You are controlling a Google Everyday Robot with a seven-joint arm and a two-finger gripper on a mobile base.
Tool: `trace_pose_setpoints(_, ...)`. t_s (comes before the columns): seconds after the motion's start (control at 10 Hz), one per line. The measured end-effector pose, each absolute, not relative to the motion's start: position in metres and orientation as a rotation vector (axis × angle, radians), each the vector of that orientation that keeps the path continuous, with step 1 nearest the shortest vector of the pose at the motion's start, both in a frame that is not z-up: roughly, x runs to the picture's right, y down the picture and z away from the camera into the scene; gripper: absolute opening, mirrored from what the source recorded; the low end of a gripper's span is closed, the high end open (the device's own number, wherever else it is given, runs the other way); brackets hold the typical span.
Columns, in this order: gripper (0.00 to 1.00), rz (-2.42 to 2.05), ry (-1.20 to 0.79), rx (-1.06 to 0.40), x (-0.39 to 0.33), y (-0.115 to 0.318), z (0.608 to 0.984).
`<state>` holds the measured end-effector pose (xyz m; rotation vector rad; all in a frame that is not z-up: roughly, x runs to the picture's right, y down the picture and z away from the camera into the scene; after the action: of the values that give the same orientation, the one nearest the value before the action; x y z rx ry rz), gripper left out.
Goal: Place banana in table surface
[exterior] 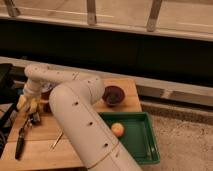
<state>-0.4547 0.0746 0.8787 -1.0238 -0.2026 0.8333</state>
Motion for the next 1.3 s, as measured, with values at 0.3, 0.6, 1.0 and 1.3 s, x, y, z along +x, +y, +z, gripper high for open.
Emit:
trace_pose_setpoints(0.3,0.73,0.845,-0.179,-1.038,-0.448,0.082,0.882)
trace_pose_setpoints(0.6,0.73,0.852,-0.161,-1.065,-0.446,0.091,0.883)
trace_pose_setpoints(1.0,0.57,0.823,-0.156,-1.110,-0.453,0.105,0.883)
trace_pose_setpoints(1.3,0.28,0.814,-0.147,-1.122,-0.456,0.110,0.883)
